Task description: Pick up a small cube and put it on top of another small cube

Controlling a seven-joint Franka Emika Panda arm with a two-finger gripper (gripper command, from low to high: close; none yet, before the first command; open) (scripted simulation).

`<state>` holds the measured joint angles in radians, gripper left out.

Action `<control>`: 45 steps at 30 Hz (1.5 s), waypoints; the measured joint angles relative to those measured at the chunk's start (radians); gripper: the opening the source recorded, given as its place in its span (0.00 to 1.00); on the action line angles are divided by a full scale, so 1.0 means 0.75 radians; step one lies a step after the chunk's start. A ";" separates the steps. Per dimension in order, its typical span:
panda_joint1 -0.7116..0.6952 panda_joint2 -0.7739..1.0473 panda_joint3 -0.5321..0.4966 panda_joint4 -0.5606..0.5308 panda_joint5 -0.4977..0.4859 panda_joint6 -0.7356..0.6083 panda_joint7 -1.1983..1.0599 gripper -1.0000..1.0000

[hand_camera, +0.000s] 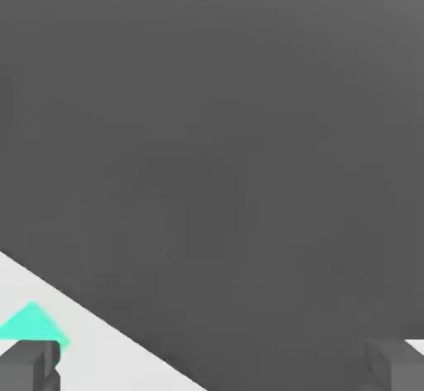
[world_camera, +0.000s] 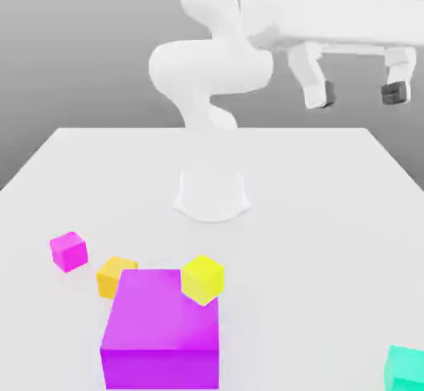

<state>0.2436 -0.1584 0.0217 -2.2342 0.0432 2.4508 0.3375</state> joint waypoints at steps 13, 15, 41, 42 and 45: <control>0.160 0.629 0.102 0.064 -0.114 0.150 -0.344 0.50; 0.183 0.727 0.112 0.075 -0.153 0.175 -0.379 0.50; 0.027 0.304 -0.054 -0.251 -0.046 0.053 -0.079 0.00; 0.003 0.256 -0.065 -0.286 -0.046 0.040 -0.036 0.00; -0.064 0.112 -0.103 -0.390 -0.055 0.000 0.098 0.00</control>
<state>0.1960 -0.0748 -0.0556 -2.5269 0.0017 2.4509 0.4110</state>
